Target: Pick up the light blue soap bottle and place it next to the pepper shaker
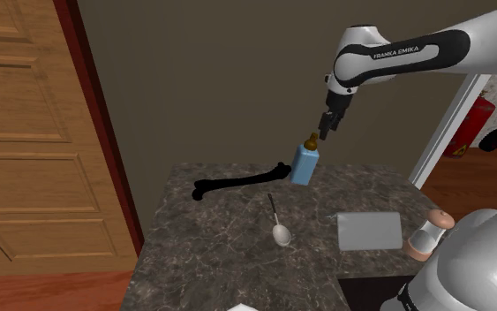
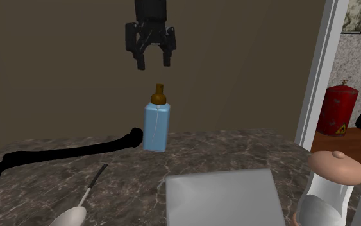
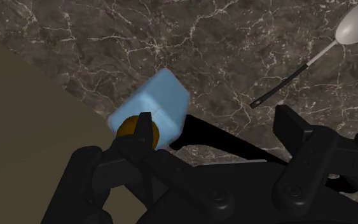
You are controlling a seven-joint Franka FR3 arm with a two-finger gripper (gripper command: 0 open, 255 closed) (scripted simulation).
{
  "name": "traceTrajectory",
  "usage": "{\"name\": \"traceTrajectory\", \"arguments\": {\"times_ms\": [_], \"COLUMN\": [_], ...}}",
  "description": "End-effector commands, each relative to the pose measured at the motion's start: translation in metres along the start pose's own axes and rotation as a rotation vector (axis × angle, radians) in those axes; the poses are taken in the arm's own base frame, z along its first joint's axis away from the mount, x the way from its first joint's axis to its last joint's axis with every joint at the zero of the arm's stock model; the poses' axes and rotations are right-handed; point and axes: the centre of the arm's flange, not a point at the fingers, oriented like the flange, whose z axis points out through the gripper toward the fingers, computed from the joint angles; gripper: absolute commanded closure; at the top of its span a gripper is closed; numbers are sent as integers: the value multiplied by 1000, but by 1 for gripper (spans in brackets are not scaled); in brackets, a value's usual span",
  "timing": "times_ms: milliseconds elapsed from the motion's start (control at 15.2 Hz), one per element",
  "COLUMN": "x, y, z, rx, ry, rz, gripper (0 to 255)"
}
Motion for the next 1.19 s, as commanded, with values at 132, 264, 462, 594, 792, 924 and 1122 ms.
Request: {"name": "traceTrajectory", "arguments": {"times_ms": [132, 264, 462, 594, 792, 924, 1122], "x": [30, 46, 71, 74, 75, 75, 75], "y": [39, 59, 88, 91, 90, 89, 89], "z": [22, 32, 48, 56, 72, 82, 90], "rx": [24, 37, 56, 58, 58, 58, 58], "ry": [5, 8, 12, 12, 12, 12, 12], "rz": [-41, -60, -88, -92, -92, -92, -92], "gripper": [0, 0, 0, 0, 0, 0, 0]}}
